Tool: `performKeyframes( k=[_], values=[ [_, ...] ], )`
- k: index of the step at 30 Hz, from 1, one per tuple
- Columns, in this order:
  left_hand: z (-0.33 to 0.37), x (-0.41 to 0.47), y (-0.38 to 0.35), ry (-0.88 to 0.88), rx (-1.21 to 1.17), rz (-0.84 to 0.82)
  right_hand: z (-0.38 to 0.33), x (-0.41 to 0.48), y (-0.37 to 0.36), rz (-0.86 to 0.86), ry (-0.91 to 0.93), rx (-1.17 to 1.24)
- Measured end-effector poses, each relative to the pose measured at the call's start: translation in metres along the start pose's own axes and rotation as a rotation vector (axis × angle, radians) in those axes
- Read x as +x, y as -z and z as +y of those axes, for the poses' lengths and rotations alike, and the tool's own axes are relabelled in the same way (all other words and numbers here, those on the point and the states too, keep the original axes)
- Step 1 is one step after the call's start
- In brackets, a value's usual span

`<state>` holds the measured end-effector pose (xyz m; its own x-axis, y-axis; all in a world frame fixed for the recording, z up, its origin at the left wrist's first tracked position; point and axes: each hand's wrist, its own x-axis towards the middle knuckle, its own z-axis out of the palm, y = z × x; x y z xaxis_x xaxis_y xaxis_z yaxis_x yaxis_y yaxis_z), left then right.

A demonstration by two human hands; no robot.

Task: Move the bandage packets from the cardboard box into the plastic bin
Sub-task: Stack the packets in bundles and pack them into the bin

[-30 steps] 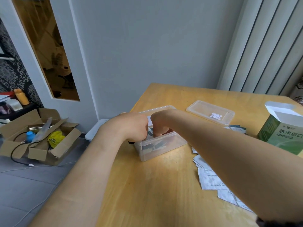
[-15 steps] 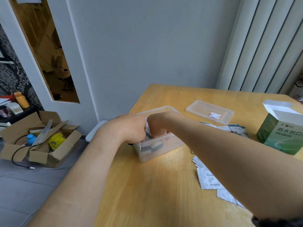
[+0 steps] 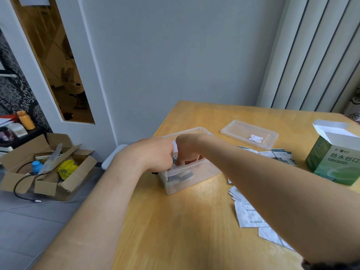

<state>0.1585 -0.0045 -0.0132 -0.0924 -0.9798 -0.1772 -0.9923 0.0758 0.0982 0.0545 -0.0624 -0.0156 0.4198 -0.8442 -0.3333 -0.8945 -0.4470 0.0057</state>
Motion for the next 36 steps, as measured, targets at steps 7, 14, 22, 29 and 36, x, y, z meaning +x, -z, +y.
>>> performKeyframes(
  k=[7,14,22,29,36],
  values=[
    [0.0,0.0,0.0,0.007,0.01,0.0,-0.001,0.004,-0.005,0.11,0.007,-0.124],
    [0.0,0.001,0.001,0.024,0.0,-0.018,0.004,0.008,-0.008,0.138,-0.002,-0.129],
    [0.0,-0.001,0.002,0.008,0.003,-0.038,0.006,0.003,-0.004,0.051,0.015,0.003],
    [0.004,-0.001,0.003,0.033,0.046,-0.05,-0.002,0.006,-0.006,0.108,0.027,-0.089],
    [0.0,-0.005,0.003,0.002,-0.059,0.073,0.006,-0.006,-0.001,0.16,0.014,0.127]
  ],
)
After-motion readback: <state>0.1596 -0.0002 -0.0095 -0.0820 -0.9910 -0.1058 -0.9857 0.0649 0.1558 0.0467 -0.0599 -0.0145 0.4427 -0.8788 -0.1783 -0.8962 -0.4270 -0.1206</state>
